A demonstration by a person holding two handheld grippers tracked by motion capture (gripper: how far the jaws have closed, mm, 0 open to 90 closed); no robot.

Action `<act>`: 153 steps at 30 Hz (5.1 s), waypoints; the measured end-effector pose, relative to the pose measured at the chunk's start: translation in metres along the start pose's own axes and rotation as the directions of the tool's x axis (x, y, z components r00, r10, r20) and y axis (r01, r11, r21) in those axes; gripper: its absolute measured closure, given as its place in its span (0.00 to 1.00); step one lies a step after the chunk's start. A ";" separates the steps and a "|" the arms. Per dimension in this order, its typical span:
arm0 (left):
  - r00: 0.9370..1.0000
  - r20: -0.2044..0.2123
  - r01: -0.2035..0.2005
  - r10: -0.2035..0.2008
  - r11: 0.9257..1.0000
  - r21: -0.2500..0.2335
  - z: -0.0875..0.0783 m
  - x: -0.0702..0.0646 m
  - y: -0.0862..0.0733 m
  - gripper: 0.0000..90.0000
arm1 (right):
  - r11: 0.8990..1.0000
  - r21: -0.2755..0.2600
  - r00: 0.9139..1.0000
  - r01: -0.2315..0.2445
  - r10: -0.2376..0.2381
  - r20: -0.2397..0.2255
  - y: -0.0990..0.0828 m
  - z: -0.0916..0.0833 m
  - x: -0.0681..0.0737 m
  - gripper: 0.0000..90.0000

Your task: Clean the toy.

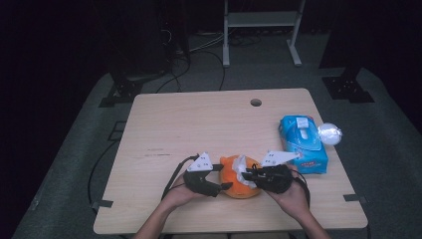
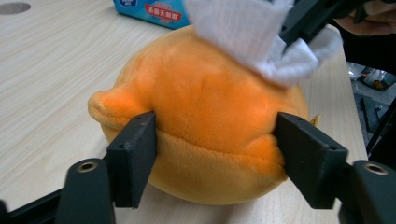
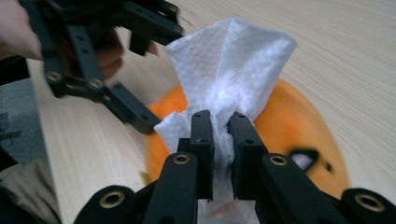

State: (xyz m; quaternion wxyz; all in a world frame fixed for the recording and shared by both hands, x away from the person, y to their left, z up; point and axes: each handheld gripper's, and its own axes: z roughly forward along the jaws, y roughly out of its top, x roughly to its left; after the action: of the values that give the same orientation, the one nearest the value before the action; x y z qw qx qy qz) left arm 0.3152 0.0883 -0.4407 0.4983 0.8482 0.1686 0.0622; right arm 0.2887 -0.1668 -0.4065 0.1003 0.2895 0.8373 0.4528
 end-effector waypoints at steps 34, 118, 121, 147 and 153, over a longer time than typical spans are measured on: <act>0.999 0.007 0.032 -0.032 0.999 -0.027 0.010 -0.013 0.003 0.32 | 1.000 0.020 0.999 -0.019 0.019 0.030 0.001 -0.011 -0.021 0.90; 0.988 0.057 -0.149 0.146 0.988 0.041 -0.004 -0.022 0.004 0.38 | 1.000 0.002 1.000 0.024 -0.024 0.018 0.004 -0.021 -0.011 0.90; 0.988 0.056 -0.147 0.144 0.989 0.036 -0.004 -0.021 0.003 0.38 | 1.000 0.000 1.000 0.026 -0.026 0.009 0.004 -0.022 -0.011 0.90; 0.998 0.033 -0.064 0.062 0.995 0.072 -0.006 -0.003 -0.008 0.39 | 1.000 -0.005 1.000 -0.022 0.022 0.001 -0.004 -0.032 -0.022 0.90; 0.999 0.035 -0.040 0.037 0.997 0.070 -0.006 0.000 -0.009 0.39 | 1.000 0.008 1.000 -0.016 0.015 0.022 -0.007 -0.029 -0.026 0.90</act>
State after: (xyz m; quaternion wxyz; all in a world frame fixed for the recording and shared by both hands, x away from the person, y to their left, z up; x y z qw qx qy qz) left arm 0.3116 0.0973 -0.4459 0.4695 0.8693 0.1459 0.0515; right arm 0.2942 -0.2047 -0.3985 0.1049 0.3013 0.8357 0.4470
